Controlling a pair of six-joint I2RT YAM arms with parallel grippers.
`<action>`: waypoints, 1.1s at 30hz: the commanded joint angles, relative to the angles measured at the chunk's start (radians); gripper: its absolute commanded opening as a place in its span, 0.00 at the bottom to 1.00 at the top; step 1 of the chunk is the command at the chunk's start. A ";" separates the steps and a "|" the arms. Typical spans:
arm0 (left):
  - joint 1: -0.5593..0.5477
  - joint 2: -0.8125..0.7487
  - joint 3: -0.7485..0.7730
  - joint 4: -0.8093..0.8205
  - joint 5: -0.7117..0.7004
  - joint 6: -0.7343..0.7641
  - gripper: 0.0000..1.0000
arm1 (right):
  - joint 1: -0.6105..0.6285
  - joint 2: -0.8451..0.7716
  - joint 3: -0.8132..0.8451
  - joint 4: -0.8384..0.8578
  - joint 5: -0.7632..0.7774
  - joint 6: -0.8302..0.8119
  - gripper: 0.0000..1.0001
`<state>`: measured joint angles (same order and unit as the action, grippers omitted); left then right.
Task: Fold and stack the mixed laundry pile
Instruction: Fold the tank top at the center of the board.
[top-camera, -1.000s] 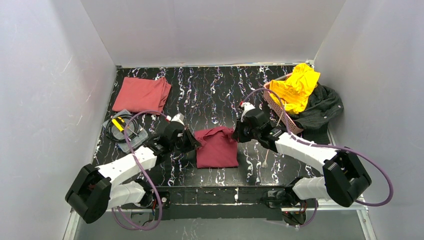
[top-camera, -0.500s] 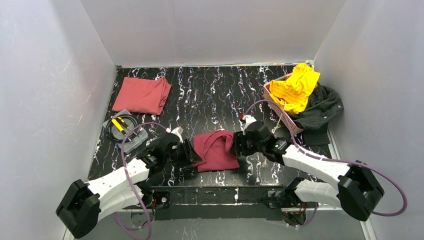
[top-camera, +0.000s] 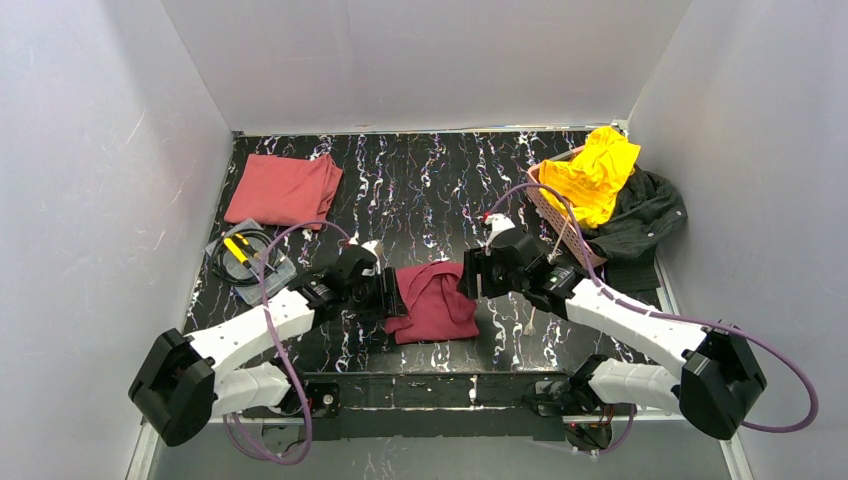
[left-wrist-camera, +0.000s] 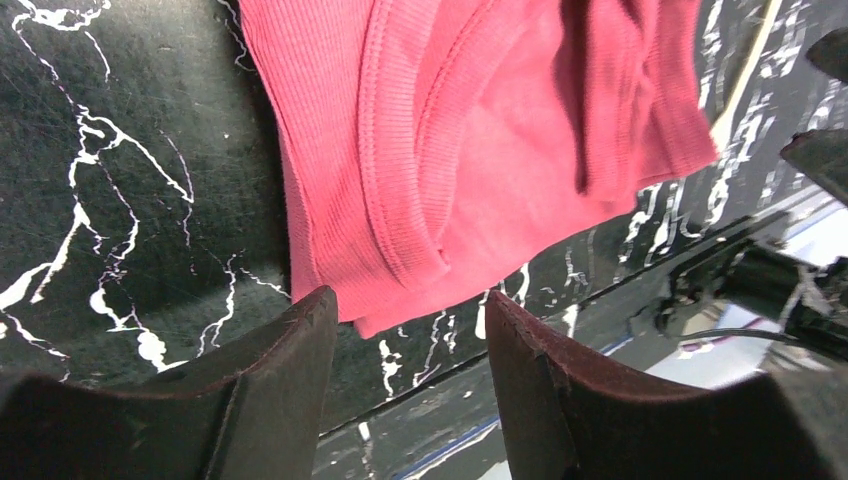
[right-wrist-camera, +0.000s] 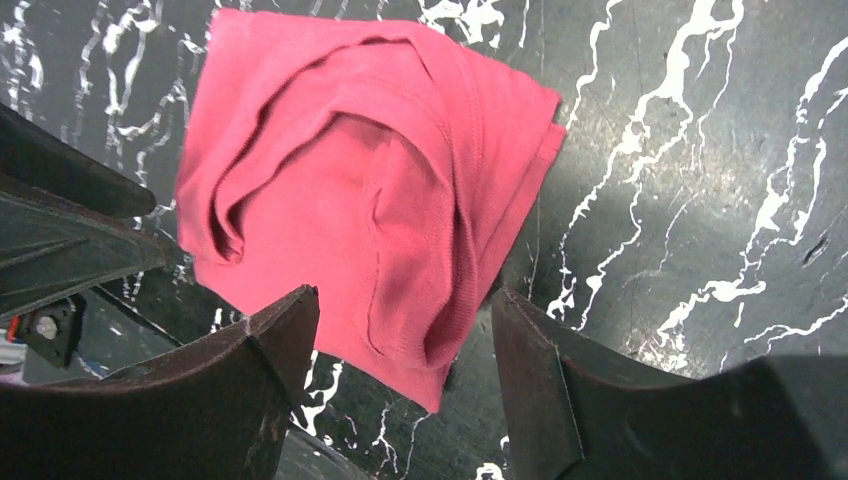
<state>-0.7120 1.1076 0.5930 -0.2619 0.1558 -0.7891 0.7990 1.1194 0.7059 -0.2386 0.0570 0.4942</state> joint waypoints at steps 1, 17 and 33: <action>-0.030 0.041 0.049 -0.049 -0.040 0.083 0.54 | 0.004 0.031 0.009 -0.030 0.019 0.011 0.72; -0.159 0.230 0.150 -0.038 -0.237 0.194 0.54 | 0.005 0.067 -0.130 0.093 -0.097 0.127 0.63; -0.185 0.169 0.193 -0.145 -0.233 0.222 0.00 | 0.005 -0.044 -0.185 0.136 -0.159 0.277 0.01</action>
<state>-0.8902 1.3716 0.7403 -0.3370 -0.1036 -0.5823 0.7990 1.1427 0.5220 -0.1314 -0.0738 0.7094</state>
